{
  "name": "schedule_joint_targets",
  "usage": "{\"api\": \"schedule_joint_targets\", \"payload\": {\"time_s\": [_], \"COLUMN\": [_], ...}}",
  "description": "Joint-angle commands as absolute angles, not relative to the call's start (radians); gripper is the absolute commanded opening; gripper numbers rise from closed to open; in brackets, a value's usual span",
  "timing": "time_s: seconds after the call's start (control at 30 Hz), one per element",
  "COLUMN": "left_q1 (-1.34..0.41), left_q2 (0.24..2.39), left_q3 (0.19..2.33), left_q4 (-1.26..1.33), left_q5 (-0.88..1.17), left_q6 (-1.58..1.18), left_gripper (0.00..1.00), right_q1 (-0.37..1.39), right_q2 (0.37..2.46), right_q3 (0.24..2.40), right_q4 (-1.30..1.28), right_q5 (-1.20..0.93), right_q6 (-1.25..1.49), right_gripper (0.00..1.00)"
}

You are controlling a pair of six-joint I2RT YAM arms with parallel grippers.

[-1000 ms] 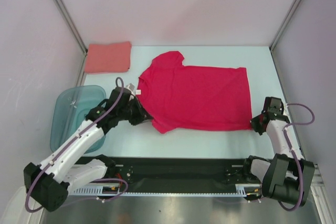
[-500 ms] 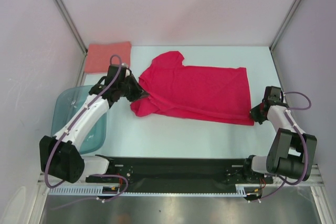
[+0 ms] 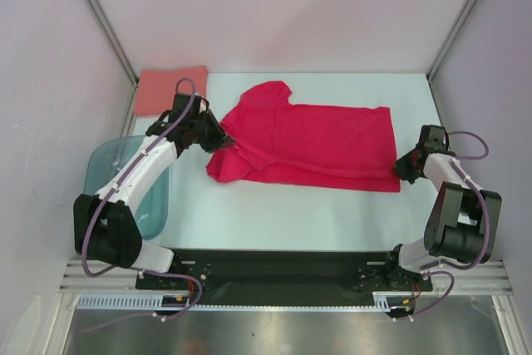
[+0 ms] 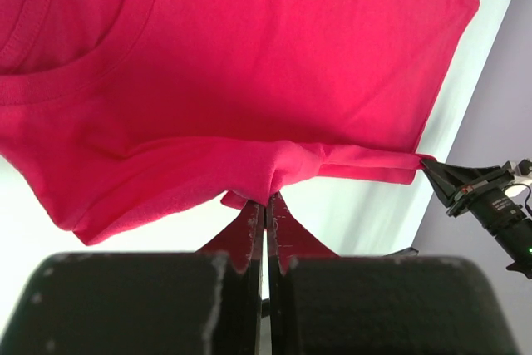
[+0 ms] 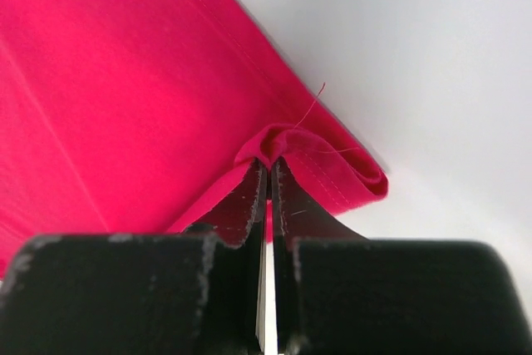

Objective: Fold and stack the t-shirts
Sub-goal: Fold the tshirt

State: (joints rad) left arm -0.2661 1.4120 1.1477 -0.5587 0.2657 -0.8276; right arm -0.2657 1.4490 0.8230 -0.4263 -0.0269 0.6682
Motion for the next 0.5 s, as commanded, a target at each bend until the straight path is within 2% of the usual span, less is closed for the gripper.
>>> {"api": "schedule_joint_targets", "payload": {"time_s": [0.0,0.47], "left_q1": [-0.25,-0.238], "left_q2": [1.437,1.607], "left_q3": [1.213,1.327], "left_q4": [-0.531,-0.528], "left_q5": [0.267,0.287], "left_q6": [-0.799,-0.787], "left_gripper": [0.0,0.0], "right_q1": [-0.264,-0.264], "right_q2": [1.482,1.574], "right_q3": [0.882,0.933], "right_q4": [-0.38,-0.347], "right_q5": [-0.061,-0.061], "right_q6": [0.647,0.649], "right_gripper": [0.0,0.0]}}
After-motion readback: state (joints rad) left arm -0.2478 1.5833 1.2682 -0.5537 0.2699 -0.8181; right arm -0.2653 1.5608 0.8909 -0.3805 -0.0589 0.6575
